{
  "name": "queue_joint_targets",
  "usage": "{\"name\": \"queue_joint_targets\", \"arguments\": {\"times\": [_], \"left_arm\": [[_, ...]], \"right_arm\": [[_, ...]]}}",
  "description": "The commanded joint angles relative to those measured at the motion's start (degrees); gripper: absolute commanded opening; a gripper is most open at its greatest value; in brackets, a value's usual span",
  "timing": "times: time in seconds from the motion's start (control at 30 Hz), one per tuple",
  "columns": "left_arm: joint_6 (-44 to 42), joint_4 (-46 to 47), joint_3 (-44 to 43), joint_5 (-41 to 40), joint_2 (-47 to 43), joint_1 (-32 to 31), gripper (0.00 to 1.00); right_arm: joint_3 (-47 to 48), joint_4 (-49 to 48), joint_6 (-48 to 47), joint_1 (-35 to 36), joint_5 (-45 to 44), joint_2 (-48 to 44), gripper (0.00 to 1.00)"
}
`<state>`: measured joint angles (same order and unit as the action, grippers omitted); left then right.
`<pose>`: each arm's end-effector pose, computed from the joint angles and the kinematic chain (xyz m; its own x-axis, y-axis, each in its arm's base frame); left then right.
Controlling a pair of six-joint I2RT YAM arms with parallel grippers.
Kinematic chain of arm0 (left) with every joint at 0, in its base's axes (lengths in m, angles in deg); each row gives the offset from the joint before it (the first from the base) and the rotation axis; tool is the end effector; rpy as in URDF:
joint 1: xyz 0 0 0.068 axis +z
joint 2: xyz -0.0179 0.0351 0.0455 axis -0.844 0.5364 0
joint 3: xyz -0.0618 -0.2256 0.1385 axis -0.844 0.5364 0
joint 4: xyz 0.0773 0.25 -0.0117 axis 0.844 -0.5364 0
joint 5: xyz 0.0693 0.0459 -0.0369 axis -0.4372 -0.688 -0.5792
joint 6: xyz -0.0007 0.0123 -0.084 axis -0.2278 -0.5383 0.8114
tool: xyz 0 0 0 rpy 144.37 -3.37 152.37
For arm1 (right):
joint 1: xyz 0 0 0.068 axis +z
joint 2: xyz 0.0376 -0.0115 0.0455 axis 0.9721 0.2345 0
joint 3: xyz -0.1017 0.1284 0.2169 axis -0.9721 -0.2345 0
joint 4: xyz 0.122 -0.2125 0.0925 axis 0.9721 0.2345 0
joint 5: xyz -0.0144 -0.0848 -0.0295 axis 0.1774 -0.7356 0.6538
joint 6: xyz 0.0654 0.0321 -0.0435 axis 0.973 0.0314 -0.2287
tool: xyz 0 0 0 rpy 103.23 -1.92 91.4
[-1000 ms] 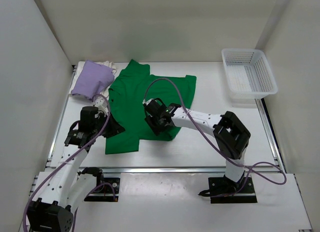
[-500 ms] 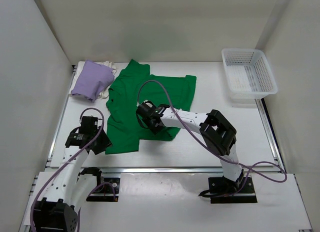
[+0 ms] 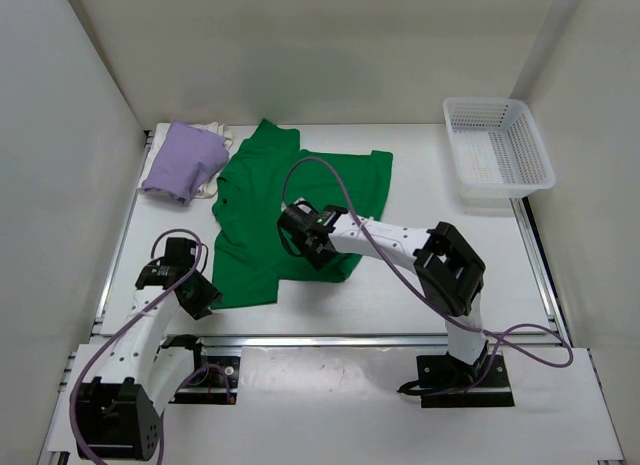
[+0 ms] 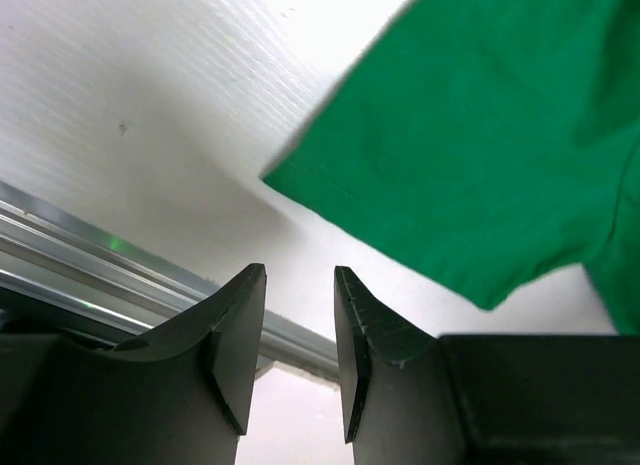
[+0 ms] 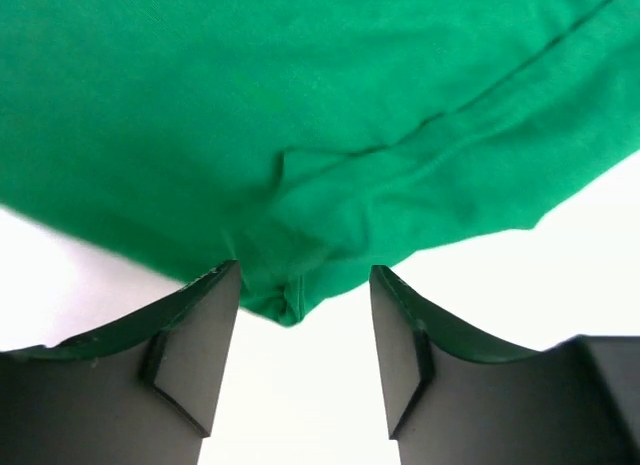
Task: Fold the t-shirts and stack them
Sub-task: Flatten out the tshirt
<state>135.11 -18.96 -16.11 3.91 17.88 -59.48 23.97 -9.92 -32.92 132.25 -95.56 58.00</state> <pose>0.1394 -0.0025 0.1507 -0.6778 -0.7096 -0.1926 -0.6900 0.7043 -0.1666 0.2563 0.3251 0.1630 -0.6638 -0.6581 -0.3555 -0.5787 0.7530 -0.3133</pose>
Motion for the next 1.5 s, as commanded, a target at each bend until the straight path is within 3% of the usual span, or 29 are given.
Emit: {"name": "queue_joint_targets", "arguments": {"times": [0.0, 0.47, 0.57, 0.7, 0.8, 0.87, 1.0, 1.13, 1.27, 1.47], "left_arm": [[3.6, 2.7, 1.9, -1.6, 1.1, 0.9, 0.45], [4.2, 5.6, 2.9, -2.7, 3.7, 1.9, 0.48], [4.3, 5.9, 3.3, -2.4, 4.3, 1.8, 0.48], [5.0, 7.4, 5.0, -2.5, 5.5, 1.8, 0.47], [5.2, 8.9, 6.1, -1.3, 5.6, 3.6, 0.44], [5.2, 8.8, 5.8, -1.4, 5.5, 3.1, 0.42], [4.5, 7.4, 2.1, -3.6, 5.6, 2.7, 0.41], [3.1, 6.8, -1.5, -3.6, 8.3, 2.7, 0.43], [2.3, 5.6, -3.8, -3.3, 11.0, 0.8, 0.43], [3.2, 4.7, -3.8, -1.8, 13.7, 0.9, 0.40]], "right_arm": [[-0.4, -0.3, 1.9, -0.2, 1.2, -5.6, 0.51], [1.4, -2.7, -1.8, 1.5, 7.7, 1.5, 0.48], [1.0, -2.7, -0.9, 1.1, 5.3, 3.1, 0.46], [-0.9, -4.5, -1.3, -1.1, 4.1, 2.1, 0.27], [-0.7, -4.6, -1.3, -1.7, 2.4, 2.1, 0.22], [-0.4, -4.0, -0.7, -2.1, 1.3, 2.3, 0.07], [-0.9, -3.0, 1.1, -3.2, 0.1, -2.7, 0.00], [-4.8, -2.6, 5.7, -6.7, 1.1, -11.7, 0.00], [-18.4, -3.5, 13.2, -12.6, 3.9, -25.8, 0.00], [-43.1, -11.5, 23.9, -26.2, 21.6, -47.8, 0.00]]}}
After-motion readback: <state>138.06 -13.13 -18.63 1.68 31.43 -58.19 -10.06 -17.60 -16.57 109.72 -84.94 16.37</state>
